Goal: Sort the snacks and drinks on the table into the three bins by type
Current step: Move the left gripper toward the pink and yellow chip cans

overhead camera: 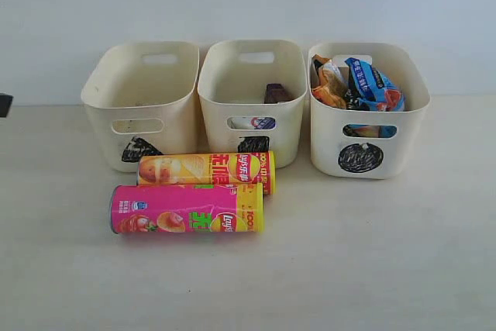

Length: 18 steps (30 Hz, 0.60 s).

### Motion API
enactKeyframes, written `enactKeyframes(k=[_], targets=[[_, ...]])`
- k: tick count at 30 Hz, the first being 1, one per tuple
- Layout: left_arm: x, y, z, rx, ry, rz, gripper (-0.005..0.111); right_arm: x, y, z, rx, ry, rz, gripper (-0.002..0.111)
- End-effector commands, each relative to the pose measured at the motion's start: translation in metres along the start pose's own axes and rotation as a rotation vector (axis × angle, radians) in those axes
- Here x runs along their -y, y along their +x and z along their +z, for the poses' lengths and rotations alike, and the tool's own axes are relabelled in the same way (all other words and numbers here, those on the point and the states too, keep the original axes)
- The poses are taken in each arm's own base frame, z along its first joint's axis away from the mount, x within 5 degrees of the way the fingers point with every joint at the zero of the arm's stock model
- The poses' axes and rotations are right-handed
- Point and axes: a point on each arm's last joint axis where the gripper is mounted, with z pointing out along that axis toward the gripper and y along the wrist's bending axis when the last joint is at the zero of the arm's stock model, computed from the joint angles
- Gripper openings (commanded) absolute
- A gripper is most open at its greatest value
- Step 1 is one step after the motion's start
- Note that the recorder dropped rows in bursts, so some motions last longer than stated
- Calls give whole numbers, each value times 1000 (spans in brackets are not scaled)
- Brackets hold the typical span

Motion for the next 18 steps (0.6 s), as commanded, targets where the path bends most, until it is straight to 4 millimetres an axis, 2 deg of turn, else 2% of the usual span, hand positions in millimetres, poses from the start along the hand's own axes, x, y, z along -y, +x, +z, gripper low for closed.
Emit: enactKeyframes(k=[1,6,12,14,15,18], targets=[[28,-11,7,-113,177,144,4,0,0,0,8,5,-2,0],[65,-23,14,-120,472,374,4,0,0,0,8,5,-2,0],[92,-22,34,-209,770,518,4,0,0,0,8,5,-2,0],[96,-22,45,-244,809,538,9,0,0,0,8,5,-2,0],[98,-21,50,-256,815,538,15,0,0,0,8,5,-2,0],[105,-20,65,-275,837,562,44,0,0,0,8,5,-2,0]])
